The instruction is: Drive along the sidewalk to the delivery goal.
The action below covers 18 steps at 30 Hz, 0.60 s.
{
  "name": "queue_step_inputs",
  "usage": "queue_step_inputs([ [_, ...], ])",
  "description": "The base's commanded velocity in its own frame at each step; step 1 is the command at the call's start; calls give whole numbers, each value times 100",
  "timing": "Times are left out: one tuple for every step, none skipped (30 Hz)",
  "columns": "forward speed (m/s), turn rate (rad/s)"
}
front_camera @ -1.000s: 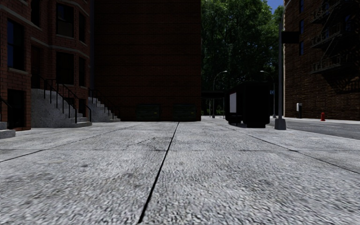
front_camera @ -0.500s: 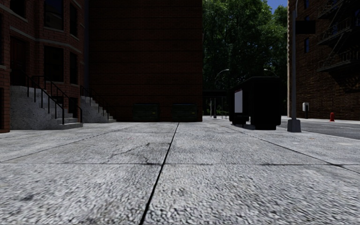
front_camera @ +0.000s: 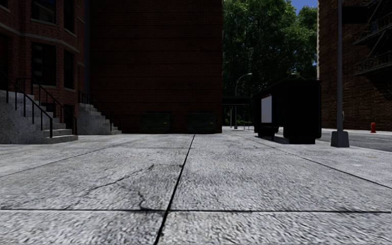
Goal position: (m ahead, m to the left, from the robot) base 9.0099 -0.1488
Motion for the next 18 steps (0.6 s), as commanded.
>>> queue_step_inputs([
  [200, 0],
  [200, 0],
  [200, 0],
  [200, 0],
  [200, 0],
  [200, 0],
  [200, 0],
  [200, 0],
  [200, 0],
  [200, 0],
  [200, 0],
  [200, 0],
  [200, 0],
  [200, 0],
  [200, 0],
  [200, 0],
  [200, 0],
  [200, 0],
])
